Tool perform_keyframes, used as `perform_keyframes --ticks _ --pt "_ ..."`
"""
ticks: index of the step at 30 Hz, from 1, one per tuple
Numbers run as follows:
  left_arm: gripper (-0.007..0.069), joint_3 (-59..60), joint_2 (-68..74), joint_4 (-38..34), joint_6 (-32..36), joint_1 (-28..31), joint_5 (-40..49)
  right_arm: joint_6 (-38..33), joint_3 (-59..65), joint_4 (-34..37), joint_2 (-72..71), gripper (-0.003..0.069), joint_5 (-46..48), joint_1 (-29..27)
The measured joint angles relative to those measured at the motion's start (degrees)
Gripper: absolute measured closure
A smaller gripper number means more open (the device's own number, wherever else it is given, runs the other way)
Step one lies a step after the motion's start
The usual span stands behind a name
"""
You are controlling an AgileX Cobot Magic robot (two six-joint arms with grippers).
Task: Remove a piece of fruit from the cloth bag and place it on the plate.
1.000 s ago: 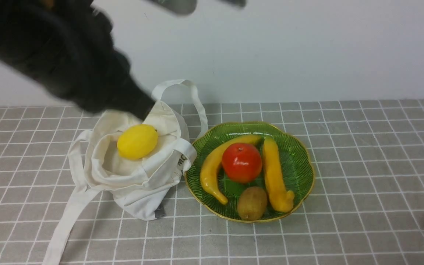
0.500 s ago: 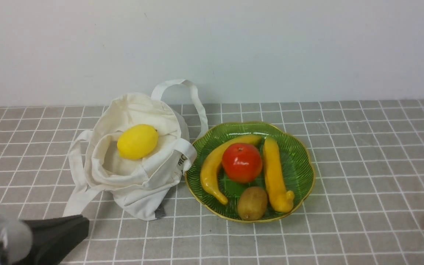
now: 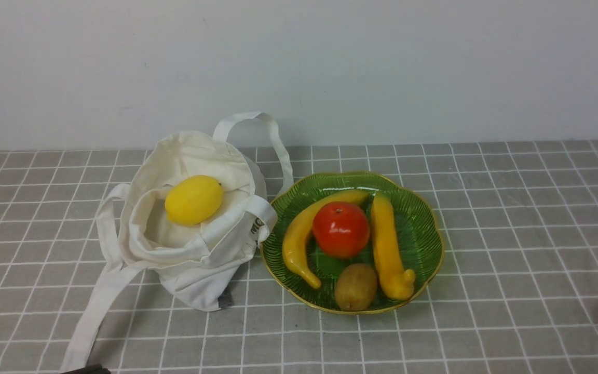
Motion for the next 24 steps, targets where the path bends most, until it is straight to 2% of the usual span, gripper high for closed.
perform_keyframes --ticks 7,14,18,24 --pt "0.0632 3.50 -2.17 0.33 -0.42 2.94 -3.77 0.00 0.00 0.00 0.00 0.0674 0.00 0.00" --pt "0.0632 13.18 -14.51 0.39 0.20 16.01 -5.85 0.00 0.00 0.00 0.00 0.0674 0.00 0.00" --pt "0.0632 16.26 -18.49 0.76 0.40 26.29 -5.71 0.00 0.00 0.00 0.00 0.0674 0.00 0.00" --pt "0.0632 16.33 -18.68 1.36 0.40 34.04 -4.68 0.00 0.00 0.00 0.00 0.0674 0.00 0.00"
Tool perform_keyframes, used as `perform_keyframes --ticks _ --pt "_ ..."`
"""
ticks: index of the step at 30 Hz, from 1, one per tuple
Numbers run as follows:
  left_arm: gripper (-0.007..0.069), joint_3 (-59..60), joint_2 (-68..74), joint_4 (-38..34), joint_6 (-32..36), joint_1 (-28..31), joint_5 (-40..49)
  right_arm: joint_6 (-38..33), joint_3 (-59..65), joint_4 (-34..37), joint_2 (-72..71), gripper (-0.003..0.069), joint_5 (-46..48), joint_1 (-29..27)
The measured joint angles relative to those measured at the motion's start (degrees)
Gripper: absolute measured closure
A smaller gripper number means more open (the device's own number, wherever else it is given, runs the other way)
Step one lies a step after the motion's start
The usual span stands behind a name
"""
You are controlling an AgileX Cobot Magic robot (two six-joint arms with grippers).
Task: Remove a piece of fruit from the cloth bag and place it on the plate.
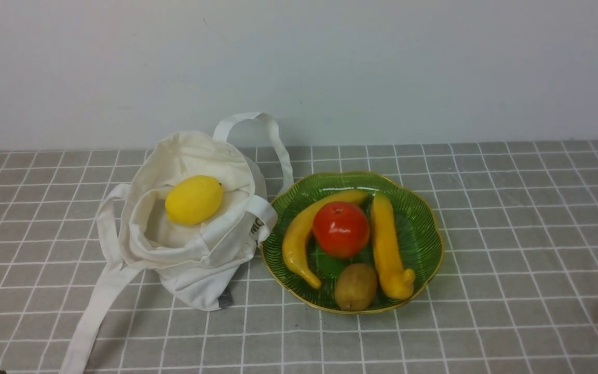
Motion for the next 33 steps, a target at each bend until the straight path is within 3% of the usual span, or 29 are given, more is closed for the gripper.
perform_keyframes --ticks 8,33 --pt "0.0632 0.00 0.00 0.07 0.00 2.96 0.05 0.00 0.00 0.00 0.00 0.0674 0.00 0.00" --pt "0.0632 0.00 0.00 -0.17 -0.22 0.59 0.10 0.00 0.00 0.00 0.00 0.0674 0.00 0.00"
